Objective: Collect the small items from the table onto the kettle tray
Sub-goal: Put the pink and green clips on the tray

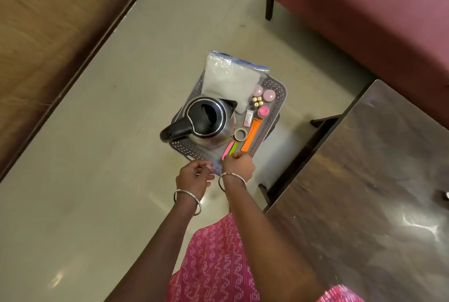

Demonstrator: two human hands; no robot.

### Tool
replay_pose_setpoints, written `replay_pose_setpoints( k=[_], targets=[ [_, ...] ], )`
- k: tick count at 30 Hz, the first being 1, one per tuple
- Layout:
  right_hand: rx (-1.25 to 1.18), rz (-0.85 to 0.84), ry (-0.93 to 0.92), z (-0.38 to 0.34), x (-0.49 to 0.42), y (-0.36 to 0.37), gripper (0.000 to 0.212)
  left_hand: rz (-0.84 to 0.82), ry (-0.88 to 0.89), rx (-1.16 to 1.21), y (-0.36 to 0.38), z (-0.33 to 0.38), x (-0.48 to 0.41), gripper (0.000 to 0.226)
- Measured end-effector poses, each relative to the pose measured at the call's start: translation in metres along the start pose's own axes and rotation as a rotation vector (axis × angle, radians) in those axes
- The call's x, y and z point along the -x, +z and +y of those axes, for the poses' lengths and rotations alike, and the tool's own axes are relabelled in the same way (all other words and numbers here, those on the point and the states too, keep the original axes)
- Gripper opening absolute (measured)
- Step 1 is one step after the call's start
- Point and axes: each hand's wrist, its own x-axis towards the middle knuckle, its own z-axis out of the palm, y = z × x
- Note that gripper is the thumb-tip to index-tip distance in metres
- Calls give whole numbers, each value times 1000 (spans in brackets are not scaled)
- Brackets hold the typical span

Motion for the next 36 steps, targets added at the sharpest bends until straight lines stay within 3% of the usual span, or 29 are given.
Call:
replay_pose_setpoints(
  k=[7,15,21,36],
  targets=[
    [-185,108,-210,53,35,-78,12,-69,110,-40,4,-4,55,8],
    [-329,258,-231,132,73,-185,8,-176,188,38,17,-23,146,9],
    [-464,272,-258,209,125,-266,16,-261,289,20,32,-51,226,13],
    [-808,491,-135,409,139,-443,20,-648,415,-314,217,-124,411,12]
  ],
)
